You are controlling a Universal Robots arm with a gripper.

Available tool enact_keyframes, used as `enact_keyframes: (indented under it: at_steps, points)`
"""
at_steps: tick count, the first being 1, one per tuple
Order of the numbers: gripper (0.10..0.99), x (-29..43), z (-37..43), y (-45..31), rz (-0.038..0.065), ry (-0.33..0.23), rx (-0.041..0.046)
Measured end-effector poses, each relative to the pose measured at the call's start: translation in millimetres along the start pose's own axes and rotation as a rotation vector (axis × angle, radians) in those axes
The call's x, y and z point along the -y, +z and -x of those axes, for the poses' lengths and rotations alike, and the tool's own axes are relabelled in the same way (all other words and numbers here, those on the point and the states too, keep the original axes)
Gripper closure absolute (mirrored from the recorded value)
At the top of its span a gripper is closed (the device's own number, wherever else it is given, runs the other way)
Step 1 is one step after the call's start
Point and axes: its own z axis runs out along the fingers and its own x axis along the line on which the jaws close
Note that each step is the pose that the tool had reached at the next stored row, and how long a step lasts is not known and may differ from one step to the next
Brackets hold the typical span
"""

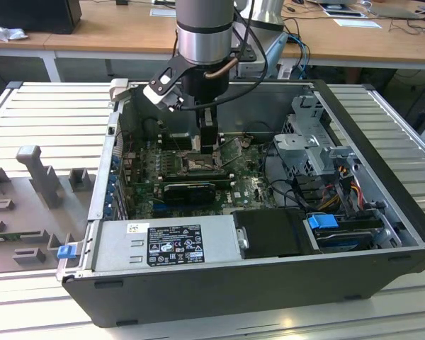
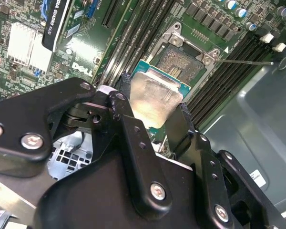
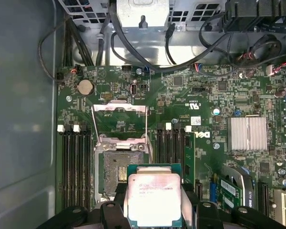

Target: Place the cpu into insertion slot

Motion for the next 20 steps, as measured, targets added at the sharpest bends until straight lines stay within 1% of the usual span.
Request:
enact_keyframes:
  at_steps: [5,8,13,17,18,19,20]
  points:
    - [0.557,0.3,0.1,4.1,0.0,0.0,-0.0028]
    - [0.557,0.9,-3.9,13.9,0.0,0.0,-0.003]
    - [0.557,1.6,-10.9,24.1,0.0,0.0,-0.0034]
    - [0.557,2.2,-13.0,32.7,0.0,0.0,-0.0033]
    - [0.557,2.3,-13.4,34.4,0.0,0.0,-0.0037]
    - [0.557,2.5,-14.6,38.2,0.0,0.0,-0.0055]
    - [0.557,2.7,-16.7,40.1,0.0,0.0,-0.0063]
